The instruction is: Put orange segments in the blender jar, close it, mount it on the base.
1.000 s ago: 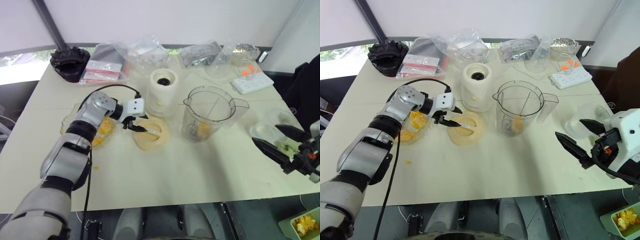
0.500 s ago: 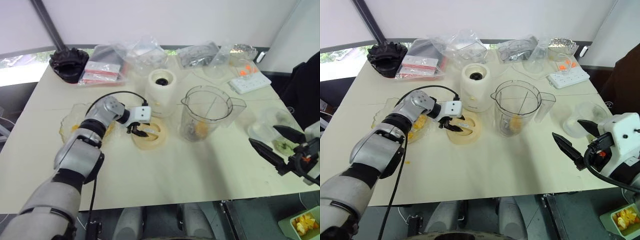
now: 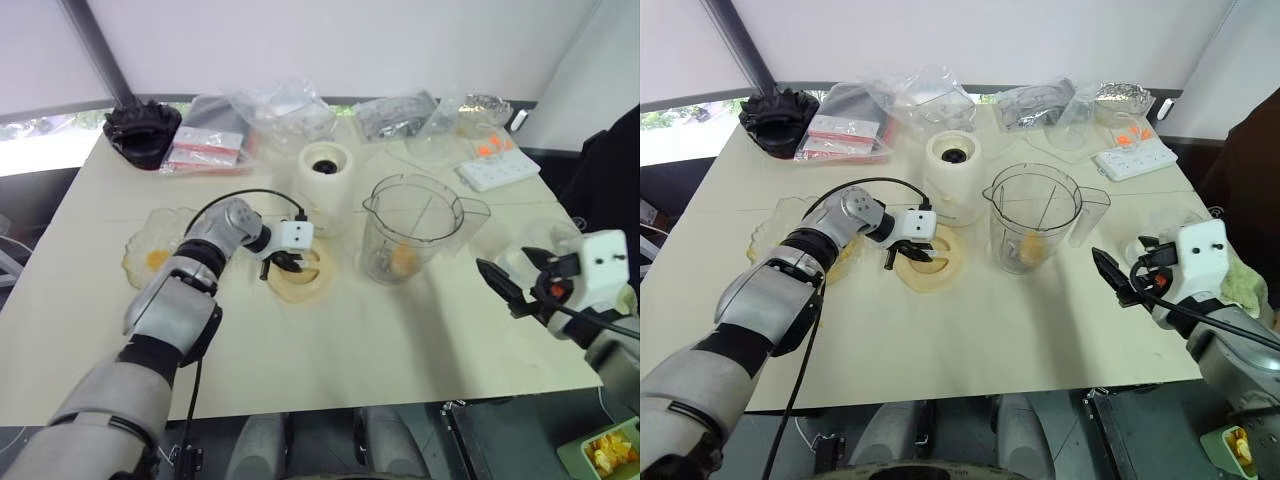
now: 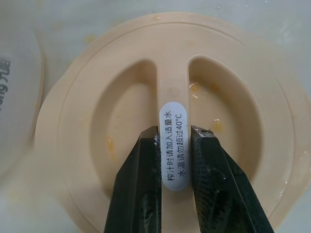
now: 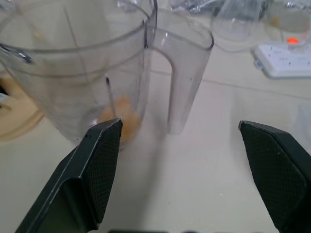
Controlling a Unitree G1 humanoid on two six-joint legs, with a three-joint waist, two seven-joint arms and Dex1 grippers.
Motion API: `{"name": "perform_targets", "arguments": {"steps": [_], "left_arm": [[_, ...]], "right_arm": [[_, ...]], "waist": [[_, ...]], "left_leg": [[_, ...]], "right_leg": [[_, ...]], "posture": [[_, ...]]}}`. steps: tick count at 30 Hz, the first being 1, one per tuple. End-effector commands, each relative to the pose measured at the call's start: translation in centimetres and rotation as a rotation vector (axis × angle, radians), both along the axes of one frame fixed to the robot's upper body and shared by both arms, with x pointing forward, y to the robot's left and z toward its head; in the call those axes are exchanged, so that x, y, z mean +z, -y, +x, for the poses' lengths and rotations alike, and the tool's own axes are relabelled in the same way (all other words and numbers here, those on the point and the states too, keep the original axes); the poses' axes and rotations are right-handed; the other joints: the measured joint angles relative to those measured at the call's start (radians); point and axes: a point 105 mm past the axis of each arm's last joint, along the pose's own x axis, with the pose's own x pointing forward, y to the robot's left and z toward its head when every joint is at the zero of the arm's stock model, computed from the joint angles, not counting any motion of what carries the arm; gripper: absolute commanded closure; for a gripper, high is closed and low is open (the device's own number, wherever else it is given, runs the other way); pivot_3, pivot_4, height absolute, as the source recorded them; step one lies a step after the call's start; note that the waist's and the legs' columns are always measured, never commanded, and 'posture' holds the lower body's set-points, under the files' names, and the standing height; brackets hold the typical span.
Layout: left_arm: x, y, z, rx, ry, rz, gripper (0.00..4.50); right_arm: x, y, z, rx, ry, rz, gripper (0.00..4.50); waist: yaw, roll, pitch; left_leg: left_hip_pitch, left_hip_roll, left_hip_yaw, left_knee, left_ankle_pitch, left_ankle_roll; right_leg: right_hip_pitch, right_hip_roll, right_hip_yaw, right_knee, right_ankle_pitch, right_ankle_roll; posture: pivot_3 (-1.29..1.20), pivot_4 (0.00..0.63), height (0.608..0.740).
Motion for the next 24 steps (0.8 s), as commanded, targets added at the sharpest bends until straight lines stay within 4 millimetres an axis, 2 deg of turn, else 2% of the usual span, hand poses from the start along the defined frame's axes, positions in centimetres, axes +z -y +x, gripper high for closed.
{"name": "perform_targets", "arguments": {"steps": [1,3,6,9,16,24], "left_arm": [[3.6,0.5,0.7,0.017,0.014,-0.159,4.24],[5.6,0.6,0.7,0.004,0.0,-0.253,4.24],[9.7,0.7,0.4,-0.024,-0.002,-0.412,4.24],[11.9,0.1,-0.3,-0.039,0.015,-0.478,4.24],[14.7,-2.0,-2.4,0.025,0.069,-0.554,4.24],[17.3,-2.7,-3.7,0.074,0.135,-0.605,4.24]], "right_arm": [[-0.3,0.1,1.2,-0.024,0.052,-0.005,0.52],[-1.0,0.1,2.1,-0.048,0.057,-0.001,0.52],[-2.1,-0.4,3.5,-0.053,0.06,-0.006,0.52],[-2.4,-0.3,4.5,-0.084,0.08,0.011,0.52],[-2.1,-0.3,6.4,-0.126,0.129,0.031,0.52],[-1.6,-0.5,8.8,-0.142,0.165,0.106,0.52]], "waist": [[0.0,0.0,0.0],[-0.001,0.0,0.001],[-0.002,0.0,0.001],[-0.004,0.0,0.001],[-0.026,0.001,0.001],[-0.027,0.002,0.001]], "left_leg": [[0.0,0.0,0.0,0.0,0.0,0.0],[-0.001,0.0,0.0,0.0,0.0,0.0],[-0.001,0.0,0.0,-0.001,0.0,0.0],[-0.001,0.0,0.0,-0.001,0.0,0.0],[0.001,0.001,-0.001,-0.001,0.0,0.0],[0.001,0.001,-0.002,-0.001,0.0,0.0]], "right_leg": [[0.0,0.0,0.0,0.001,0.0,0.0],[-0.001,0.0,0.0,0.001,0.0,0.0],[-0.001,0.001,0.0,0.001,0.0,0.001],[-0.001,0.001,0.0,0.001,0.0,0.0],[-0.001,0.002,0.0,0.003,0.0,0.001],[-0.001,0.003,0.0,0.005,0.002,0.003]], "posture": [[0.0,0.15,0.74],[0.0,0.15,0.74],[0.0,0.15,0.74],[0.0,0.15,0.74],[0.0,0.15,0.74],[0.0,0.15,0.74]]}}
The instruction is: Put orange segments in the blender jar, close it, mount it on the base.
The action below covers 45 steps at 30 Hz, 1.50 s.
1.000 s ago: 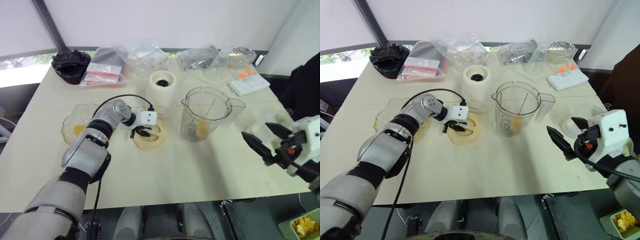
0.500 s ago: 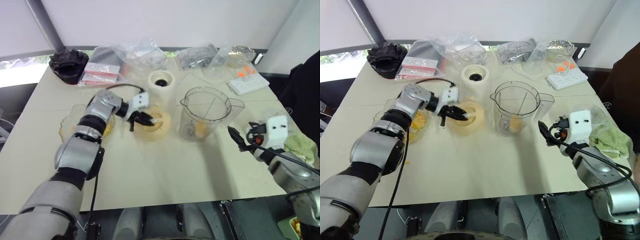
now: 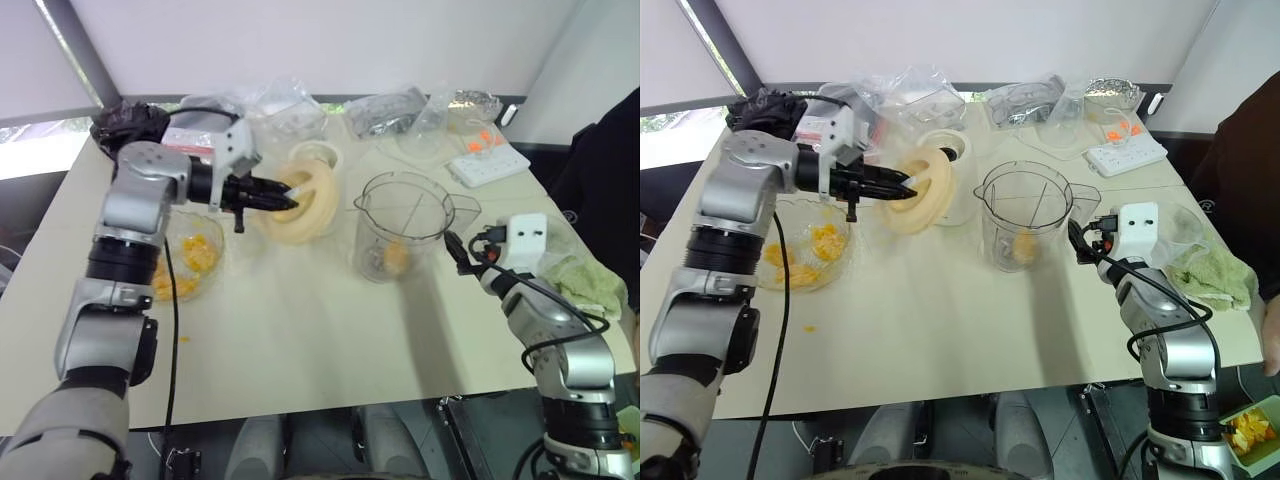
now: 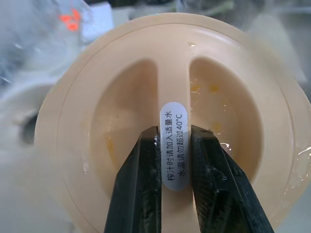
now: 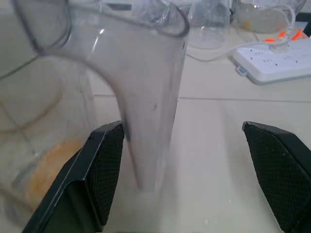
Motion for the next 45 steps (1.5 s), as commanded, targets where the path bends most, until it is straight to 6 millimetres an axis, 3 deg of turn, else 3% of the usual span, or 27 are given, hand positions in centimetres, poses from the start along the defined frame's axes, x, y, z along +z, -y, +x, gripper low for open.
{"name": "perform_targets", "arguments": {"steps": [1,6,9,13,18,22,26,29,41,45], "left_arm": [[2.1,0.0,-0.8,-0.005,0.062,-0.036,4.24],[2.9,-0.1,-1.0,0.01,0.089,-0.037,4.24],[3.8,0.0,-1.0,0.011,0.106,-0.055,4.24],[7.5,1.1,-0.8,0.006,0.123,-0.181,4.24],[10.1,3.1,-1.2,-0.075,0.169,-0.2,4.24],[11.7,6.5,-2.3,-0.226,0.132,-0.22,4.24],[10.6,8.5,-2.7,-0.298,0.071,-0.186,4.24],[8.0,9.5,-2.7,-0.315,0.024,-0.104,4.24],[2.5,8.8,-2.4,-0.238,-0.085,0.104,4.24],[-0.4,8.5,-1.6,-0.194,-0.085,0.23,4.24]], "right_arm": [[1.4,0.0,0.9,-0.002,0.067,0.025,0.52],[1.6,-0.6,2.2,-0.007,0.09,0.057,0.52],[1.6,-1.0,2.5,-0.001,0.097,0.067,1.45],[1.4,-1.6,2.5,0.016,0.093,0.072,3.53],[1.8,-3.7,2.0,0.064,0.096,0.103,3.51],[2.3,-7.3,1.3,0.137,0.108,0.118,3.51],[2.4,-9.3,0.7,0.167,0.112,0.111,3.51],[2.4,-10.2,0.3,0.176,0.112,0.108,3.51],[2.4,-10.1,-0.1,0.17,0.114,0.068,3.51],[2.9,-10.8,-0.2,0.196,0.127,0.044,3.51]], "waist": [[0.001,0.0,0.0],[-0.002,0.0,0.0],[-0.003,0.001,0.0],[0.004,0.0,0.001],[-0.004,0.001,0.001],[-0.006,0.001,0.002],[-0.007,0.003,0.002],[-0.006,0.003,0.003],[-0.005,0.003,0.003],[-0.005,0.003,0.003]], "left_leg": [[0.0,0.0,0.0,0.0,0.0,0.0],[0.0,0.0,0.0,0.0,0.0,0.0],[0.0,0.0,0.0,0.0,0.0,0.0],[0.0,0.0,0.0,0.0,0.0,0.0],[0.0,-0.001,0.0,0.0,0.0,0.0],[0.0,0.0,-0.001,-0.001,0.0,0.0],[0.0,-0.001,0.001,-0.001,0.0,0.0],[-0.001,0.0,0.0,-0.001,0.0,0.0],[-0.002,0.0,0.001,0.0,0.0,0.0],[-0.002,0.0,0.001,0.0,0.0,0.0]], "right_leg": [[0.0,0.0,0.0,0.0,0.0,0.0],[0.0,0.0,0.0,0.0,0.0,0.0],[0.0,0.0,0.0,0.0,0.0,0.0],[0.0,0.0,0.0,0.0,0.0,0.0],[0.0,0.0,0.0,0.0,0.0,0.001],[-0.002,0.002,0.0,0.003,0.0,0.001],[-0.006,0.002,0.002,0.011,0.0,0.001],[-0.008,0.003,0.002,0.012,0.0,0.001],[-0.01,0.003,0.003,0.012,0.0,0.001],[-0.01,0.003,0.003,0.013,-0.001,0.001]], "posture": [[0.0,0.15,0.74],[0.0,0.15,0.74],[0.0,0.15,0.74],[0.0,0.15,0.74],[0.0,0.15,0.74],[0.0,0.15,0.74],[0.0,0.15,0.74],[0.0,0.15,0.74],[0.0,0.15,0.74],[0.0,0.15,0.74]]}}
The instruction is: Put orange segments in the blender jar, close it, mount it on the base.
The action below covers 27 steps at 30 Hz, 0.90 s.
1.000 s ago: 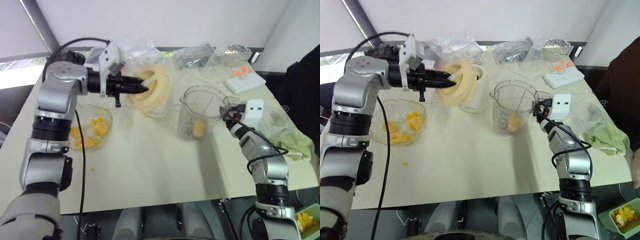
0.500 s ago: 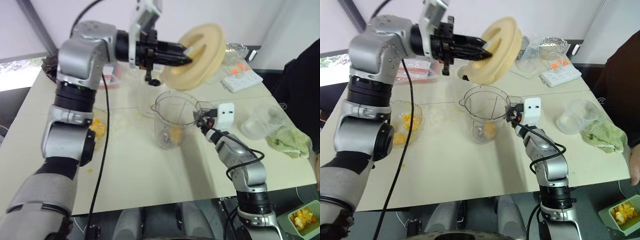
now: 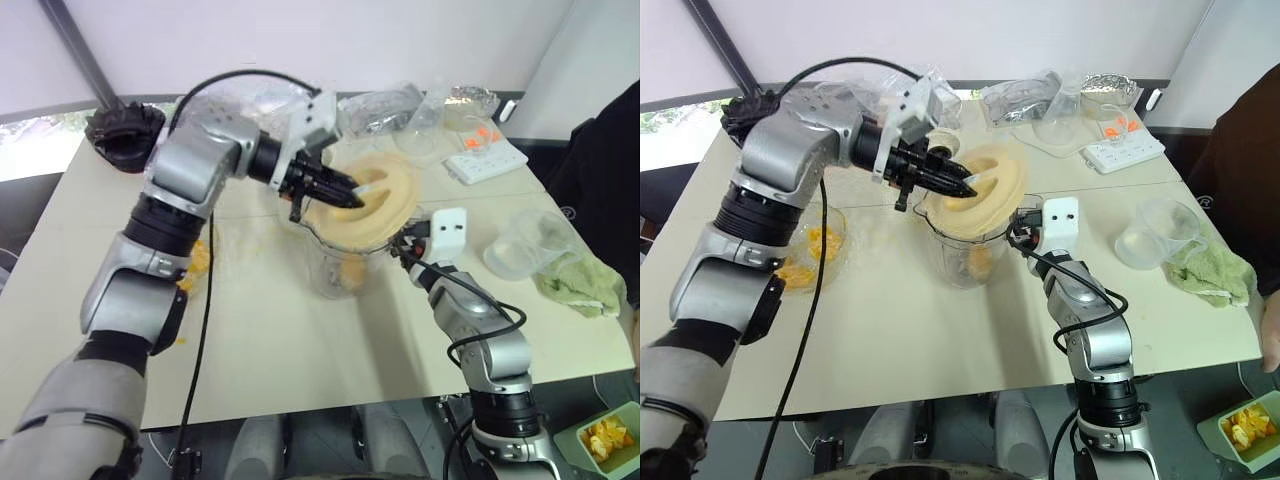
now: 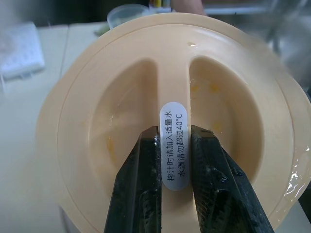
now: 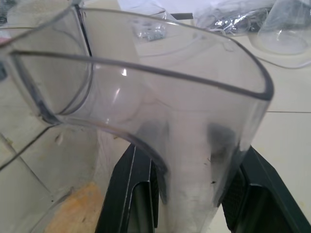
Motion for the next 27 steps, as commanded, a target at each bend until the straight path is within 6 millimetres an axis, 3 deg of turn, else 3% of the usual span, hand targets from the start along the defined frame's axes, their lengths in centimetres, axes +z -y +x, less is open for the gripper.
{"name": "perform_targets", "arguments": {"steps": [1,12,22,27], "left_arm": [[-1.5,-0.4,0.4,0.016,0.058,0.109,4.24],[-3.5,-1.2,1.6,-0.021,0.112,0.275,4.24],[0.0,0.3,2.1,-0.01,0.087,0.214,4.24],[3.1,1.2,2.8,0.044,0.127,0.118,4.24]], "right_arm": [[2.9,-0.5,-0.4,0.025,0.109,-0.003,3.51],[2.9,-0.7,-0.6,0.024,0.111,-0.009,3.51],[2.6,-1.0,-0.6,0.019,0.111,-0.009,3.51],[2.5,-1.0,-0.5,0.016,0.114,-0.017,3.51]], "waist": [[-0.001,0.0,0.0],[0.001,0.0,-0.001],[0.003,0.0,-0.001],[0.005,0.0,-0.001]], "left_leg": [[0.0,0.0,0.0,0.0,0.0,0.0],[0.003,0.0,0.0,0.001,0.0,0.0],[0.003,0.0,0.0,0.001,0.0,0.0],[0.002,0.0,-0.001,0.001,0.0,0.0]], "right_leg": [[0.0,0.0,0.0,0.0,0.0,0.0],[0.004,0.0,0.0,-0.001,-0.002,-0.004],[0.005,0.0,0.0,-0.001,-0.002,-0.003],[0.004,0.0,0.0,-0.001,-0.003,-0.003]], "posture": [[0.0,0.15,0.74],[0.0,0.15,0.74],[0.0,0.15,0.74],[0.0,0.15,0.74]]}}
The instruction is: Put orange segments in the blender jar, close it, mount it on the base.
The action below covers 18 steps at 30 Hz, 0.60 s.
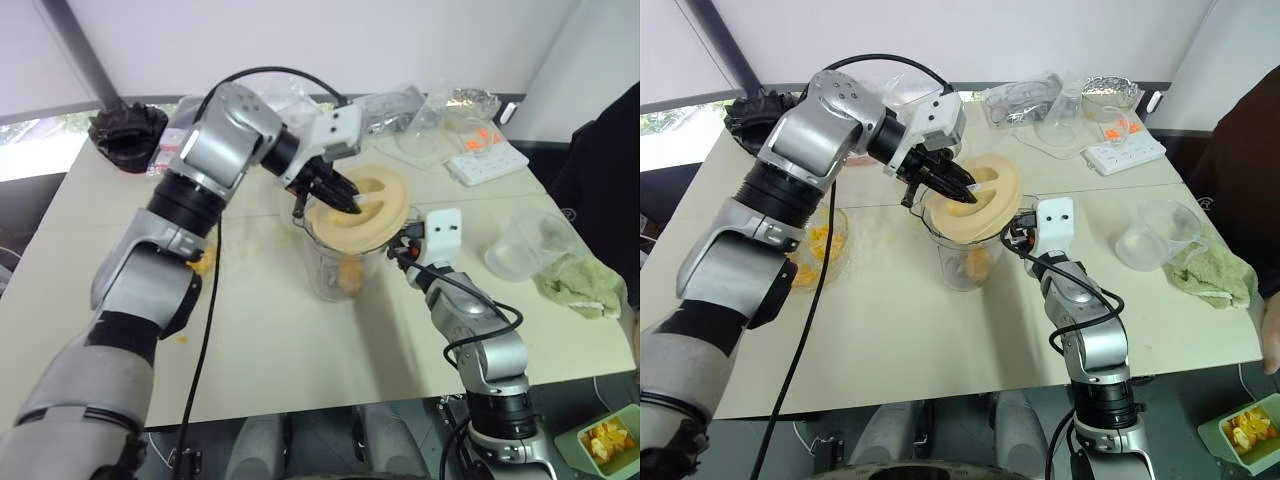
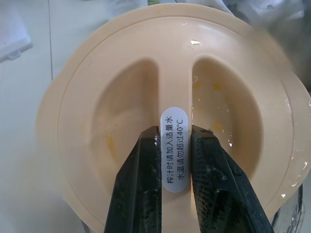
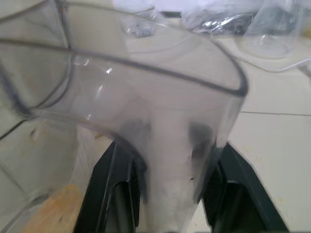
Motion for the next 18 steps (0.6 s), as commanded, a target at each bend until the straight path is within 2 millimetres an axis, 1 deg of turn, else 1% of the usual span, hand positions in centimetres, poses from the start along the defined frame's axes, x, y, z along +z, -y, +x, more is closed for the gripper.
{"name": "perform_targets", "arguments": {"steps": [1,5,8,12,15,18], "left_arm": [[2.7,0.1,1.2,0.086,0.081,-0.052,4.24],[4.2,0.9,1.8,0.132,0.097,-0.127,4.24],[4.4,0.9,1.6,0.129,0.089,-0.128,4.24],[4.0,0.4,1.1,0.119,0.037,-0.088,4.24],[2.9,-0.6,0.1,0.095,-0.044,-0.017,4.24],[2.7,-1.2,-0.7,0.083,-0.079,0.019,4.24]], "right_arm": [[2.7,-0.8,-0.4,0.034,0.117,0.003,3.51],[2.8,-0.9,-0.4,0.037,0.121,0.0,3.51],[2.8,-0.9,-0.3,0.04,0.123,-0.002,3.51],[2.9,-0.9,-0.3,0.045,0.125,-0.009,3.51],[2.9,-0.9,-0.3,0.048,0.124,-0.014,3.51],[2.7,-0.8,-0.3,0.05,0.12,-0.018,3.51]], "waist": [[-0.001,0.0,0.0],[-0.006,0.0,0.0],[-0.007,0.0,0.0],[-0.007,0.0,0.0],[-0.008,0.0,0.001],[-0.009,0.0,0.001]], "left_leg": [[0.0,0.0,0.0,0.0,0.0,0.0],[0.0,0.0,0.0,0.0,0.0,0.0],[-0.001,0.0,0.0,-0.001,0.0,0.0],[-0.001,0.0,0.0,-0.001,0.0,0.0],[-0.001,0.0,0.0,-0.001,0.0,0.0],[-0.001,0.0,0.0,-0.001,0.0,0.0]], "right_leg": [[0.0,0.0,0.0,0.0,0.0,0.0],[-0.001,0.0,0.0,0.0,0.0,0.0],[-0.002,0.0,0.0,0.0,0.0,0.001],[-0.002,0.0,0.0,0.0,0.0,0.001],[-0.003,0.0,0.0,0.001,0.0,0.0],[-0.003,0.0,0.0,0.001,0.0,0.0]], "posture": [[0.0,0.15,0.74],[0.0,0.15,0.74],[0.0,0.15,0.74],[0.0,0.15,0.74],[0.0,0.15,0.74],[0.0,0.15,0.74]]}}
